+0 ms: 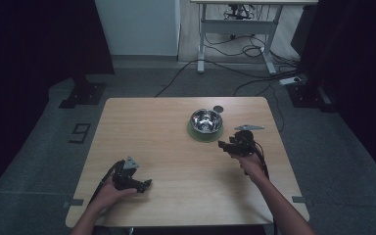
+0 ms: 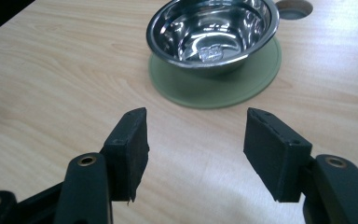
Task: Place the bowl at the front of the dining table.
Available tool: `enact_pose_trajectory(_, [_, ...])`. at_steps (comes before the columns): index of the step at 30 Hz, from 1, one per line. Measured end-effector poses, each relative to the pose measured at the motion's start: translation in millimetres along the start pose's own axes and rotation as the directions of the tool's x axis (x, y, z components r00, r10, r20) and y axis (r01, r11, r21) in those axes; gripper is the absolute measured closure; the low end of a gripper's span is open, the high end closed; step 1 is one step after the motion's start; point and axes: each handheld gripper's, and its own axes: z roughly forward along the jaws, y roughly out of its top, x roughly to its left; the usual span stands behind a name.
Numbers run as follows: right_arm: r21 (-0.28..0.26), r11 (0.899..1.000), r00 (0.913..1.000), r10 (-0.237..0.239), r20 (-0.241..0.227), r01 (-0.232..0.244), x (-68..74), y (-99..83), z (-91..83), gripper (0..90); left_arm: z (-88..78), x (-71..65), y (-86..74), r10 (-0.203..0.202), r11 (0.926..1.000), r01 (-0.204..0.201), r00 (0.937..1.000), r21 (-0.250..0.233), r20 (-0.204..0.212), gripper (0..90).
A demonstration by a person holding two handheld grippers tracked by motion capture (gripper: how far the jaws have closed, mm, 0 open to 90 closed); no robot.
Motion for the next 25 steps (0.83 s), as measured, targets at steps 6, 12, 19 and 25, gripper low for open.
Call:
enact_pose_trajectory(6, [-0.001,1.0,0.9998,-0.003,-0.017,0.003,2.4,-14.8,-12.4,39.8,0.0,0.0,0.0,0.0,1.0,0.0,1.0,0.0,0.0,0.0])
enact_pose_trajectory(12, [0.007,1.0,0.9995,-0.007,-0.03,0.007,4.8,-29.5,-20.4,39.6,0.0,0.0,0.0,0.0,1.0,0.0,1.0,0.0,0.0,0.0])
enact_pose_trajectory(19, [0.03,1.0,0.9992,-0.007,-0.04,0.008,3.9,-47.2,-17.6,39.1,0.0,0.1,0.0,0.0,1.0,0.0,1.0,0.001,0.0,0.0])
enact_pose_trajectory(25, [0.011,1.0,0.9993,-0.006,-0.037,0.007,3.7,-47.6,-18.0,38.3,-0.1,0.0,0.0,0.0,1.0,0.0,1.0,0.001,0.0,0.0])
